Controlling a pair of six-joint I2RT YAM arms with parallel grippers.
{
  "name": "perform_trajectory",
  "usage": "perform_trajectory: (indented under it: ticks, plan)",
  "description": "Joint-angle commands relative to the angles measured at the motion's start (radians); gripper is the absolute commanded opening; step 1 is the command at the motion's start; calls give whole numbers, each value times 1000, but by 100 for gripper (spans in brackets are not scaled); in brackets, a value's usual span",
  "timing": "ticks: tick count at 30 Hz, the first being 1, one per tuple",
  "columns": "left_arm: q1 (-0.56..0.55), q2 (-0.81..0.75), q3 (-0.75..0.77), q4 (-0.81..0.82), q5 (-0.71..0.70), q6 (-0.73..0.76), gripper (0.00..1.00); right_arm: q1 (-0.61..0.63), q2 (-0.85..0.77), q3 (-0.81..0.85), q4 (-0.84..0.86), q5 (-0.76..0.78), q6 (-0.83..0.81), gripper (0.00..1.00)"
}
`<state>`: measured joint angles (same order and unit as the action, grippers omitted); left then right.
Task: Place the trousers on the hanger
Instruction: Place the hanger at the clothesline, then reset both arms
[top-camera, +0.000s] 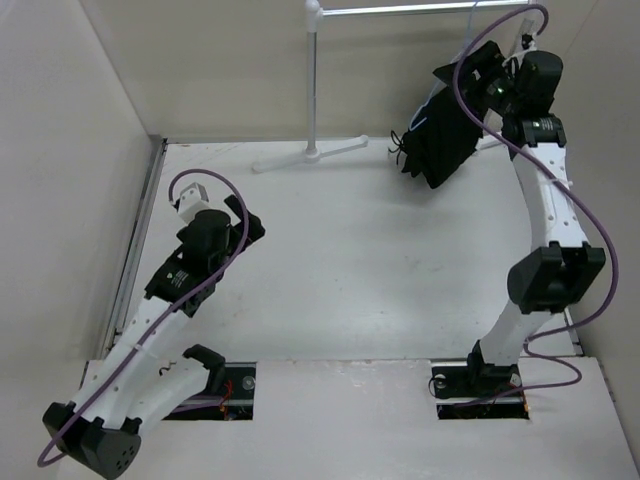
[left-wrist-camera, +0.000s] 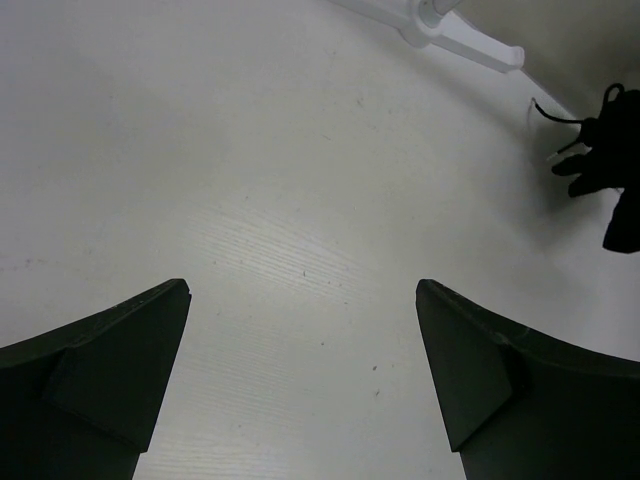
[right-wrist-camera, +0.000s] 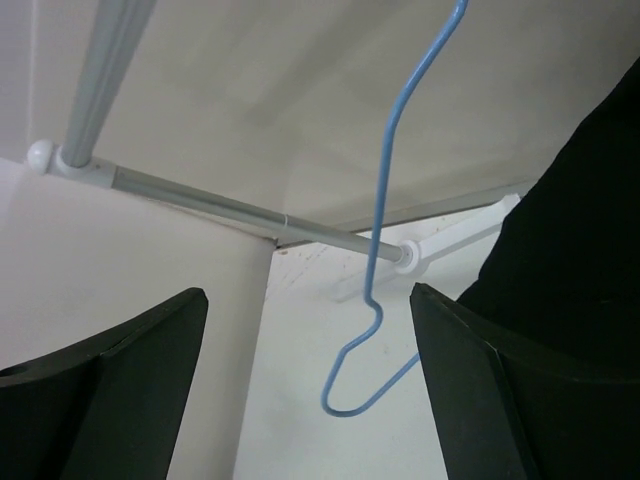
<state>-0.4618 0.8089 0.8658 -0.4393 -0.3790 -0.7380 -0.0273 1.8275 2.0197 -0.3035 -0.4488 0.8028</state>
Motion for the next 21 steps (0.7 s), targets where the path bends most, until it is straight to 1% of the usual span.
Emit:
perform_trajectory:
  ticks: [1,5,7,8,9,11,13,14,15,16,18,19,21]
  plan:
    - [16,38,59,8,20,2,100,-20,-149,-109,75,18,-40,89]
    - [7,101,85,1,25,6,100,-36,-319,-345,127,45,-51,89]
    - [-5,139,91,1,28,6,100,-44,-413,-483,156,68,-45,85]
    - [-13,154,93,1,34,5,100,-46,-462,-550,168,79,-40,81]
    - [-22,170,93,5,40,3,100,-46,-508,-620,181,90,-36,74]
    - [-44,203,90,14,45,0,100,-43,-588,-738,190,116,-27,55]
    - [-67,246,94,11,46,-1,100,-39,-672,-870,179,160,-13,27]
    - [-76,268,99,7,46,-1,100,-39,-716,-938,166,188,-2,18]
    - [-88,289,102,1,48,-1,100,-39,-756,-1001,149,221,15,14]
    - [-96,303,102,-1,49,-1,100,-39,-796,-1062,127,251,25,11]
    - [-111,332,99,-7,57,-4,100,-39,-871,-1172,78,301,30,9]
    - [-120,345,95,-10,60,-4,100,-39,-905,-1225,57,318,29,9]
    - [-134,358,81,-12,63,-4,100,-39,-957,-1298,23,343,24,14]
